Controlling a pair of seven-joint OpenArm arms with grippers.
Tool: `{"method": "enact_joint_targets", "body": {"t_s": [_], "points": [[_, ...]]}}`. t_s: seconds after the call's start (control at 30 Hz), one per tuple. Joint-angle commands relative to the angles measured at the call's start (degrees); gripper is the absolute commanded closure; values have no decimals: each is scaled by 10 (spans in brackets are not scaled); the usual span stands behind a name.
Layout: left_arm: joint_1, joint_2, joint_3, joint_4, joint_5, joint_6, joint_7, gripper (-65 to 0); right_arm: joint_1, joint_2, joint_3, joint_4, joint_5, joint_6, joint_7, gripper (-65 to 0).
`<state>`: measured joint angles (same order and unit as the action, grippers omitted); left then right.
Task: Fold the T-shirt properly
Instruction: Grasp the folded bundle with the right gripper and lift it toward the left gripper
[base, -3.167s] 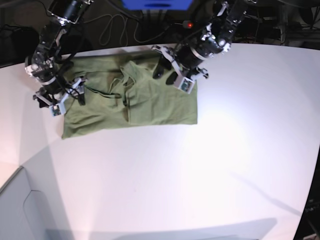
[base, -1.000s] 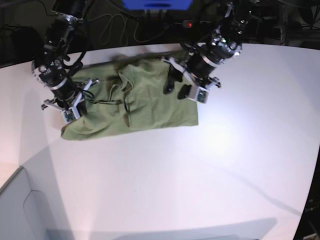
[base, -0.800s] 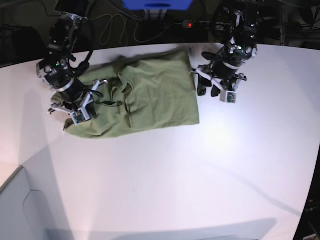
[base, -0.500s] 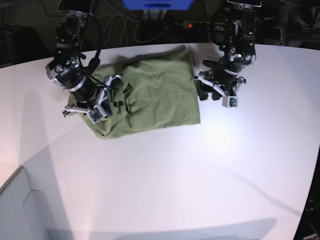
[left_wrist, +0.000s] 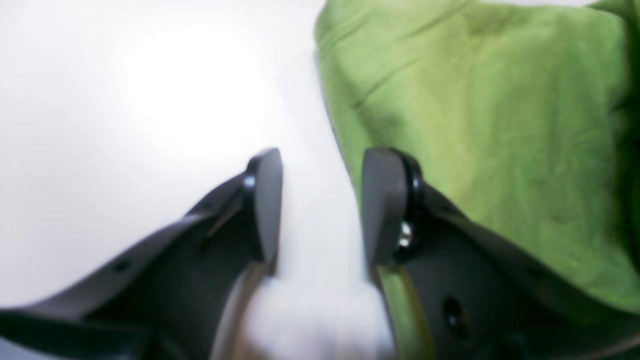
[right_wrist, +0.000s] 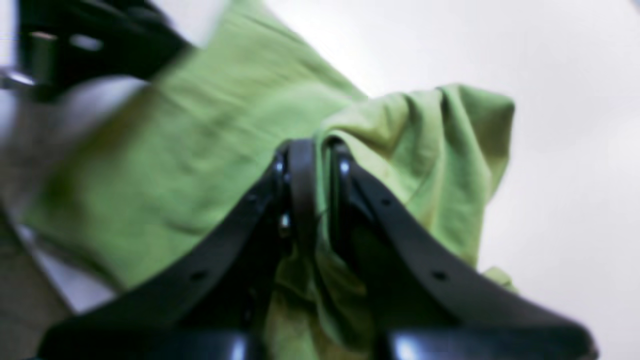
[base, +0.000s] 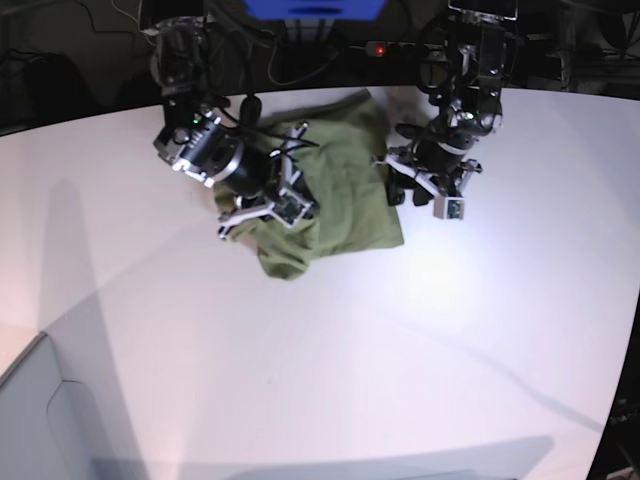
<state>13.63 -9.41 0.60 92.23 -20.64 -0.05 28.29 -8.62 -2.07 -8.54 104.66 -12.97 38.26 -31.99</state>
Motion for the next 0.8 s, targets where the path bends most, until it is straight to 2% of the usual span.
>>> {"method": "enact_joint_targets", "body": {"t_s": [0.0, 0.07, 0.2, 0.37, 0.57, 0.67, 0.77], "points": [[4, -3, 1, 2, -1, 1, 18, -261, 7, -4, -19, 7, 11, 0, 16, -1], [5, -4, 1, 1, -1, 1, 18, -261, 14, -4, -52, -4, 11, -1, 21, -1], [7, -4, 1, 1, 1, 1, 18, -261, 35, -11, -105, -55, 11, -2, 65, -1], [9, -5, -3, 1, 0, 1, 18, -261, 66, -38, -108, -119, 11, -2, 89, -1], [10, -5, -5, 2, 0, 1, 18, -261, 73, -34, -108, -155, 11, -2, 120, -19], [10, -5, -5, 5, -1, 1, 18, -261, 73, -20, -108, -155, 11, -2, 119, -105], [20, -5, -5, 10, -1, 1, 19, -262, 70, -11, -108, -149, 11, -2, 118, -270]]}}
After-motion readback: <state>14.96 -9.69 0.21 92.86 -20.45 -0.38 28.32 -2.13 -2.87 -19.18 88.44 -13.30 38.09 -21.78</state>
